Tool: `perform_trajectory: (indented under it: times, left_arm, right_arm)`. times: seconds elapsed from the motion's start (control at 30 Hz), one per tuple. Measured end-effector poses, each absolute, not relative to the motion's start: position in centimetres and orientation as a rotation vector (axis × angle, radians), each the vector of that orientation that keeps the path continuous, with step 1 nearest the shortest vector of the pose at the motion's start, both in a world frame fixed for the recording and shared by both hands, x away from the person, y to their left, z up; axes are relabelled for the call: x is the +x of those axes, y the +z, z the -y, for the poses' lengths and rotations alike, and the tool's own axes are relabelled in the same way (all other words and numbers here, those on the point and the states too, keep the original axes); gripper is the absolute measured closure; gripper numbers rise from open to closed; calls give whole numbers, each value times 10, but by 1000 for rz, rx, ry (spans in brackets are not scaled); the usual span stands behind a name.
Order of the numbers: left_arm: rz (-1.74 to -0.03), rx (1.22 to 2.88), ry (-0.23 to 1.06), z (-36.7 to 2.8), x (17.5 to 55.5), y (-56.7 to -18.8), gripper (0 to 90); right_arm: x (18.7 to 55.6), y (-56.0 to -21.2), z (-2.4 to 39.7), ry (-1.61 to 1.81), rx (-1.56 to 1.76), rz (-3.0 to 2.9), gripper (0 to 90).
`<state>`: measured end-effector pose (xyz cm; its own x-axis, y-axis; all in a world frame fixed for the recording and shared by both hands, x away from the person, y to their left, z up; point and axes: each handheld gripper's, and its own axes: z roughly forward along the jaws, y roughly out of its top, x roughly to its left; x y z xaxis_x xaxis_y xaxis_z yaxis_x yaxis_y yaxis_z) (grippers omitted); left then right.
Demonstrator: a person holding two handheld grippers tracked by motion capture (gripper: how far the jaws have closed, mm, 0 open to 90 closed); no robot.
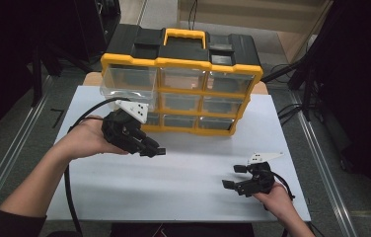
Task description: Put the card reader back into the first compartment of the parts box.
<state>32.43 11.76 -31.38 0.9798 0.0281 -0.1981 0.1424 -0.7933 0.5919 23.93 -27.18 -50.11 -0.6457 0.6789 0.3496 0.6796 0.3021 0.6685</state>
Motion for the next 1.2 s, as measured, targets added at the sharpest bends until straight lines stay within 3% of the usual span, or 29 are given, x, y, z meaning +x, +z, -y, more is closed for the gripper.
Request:
perform_trajectory:
  times: [1.2]
  left_arm:
    - [-112,2489,-163,-129,347,-218,753]
  right_arm:
    - [240,-501,271,-1296,-1326,2535,126]
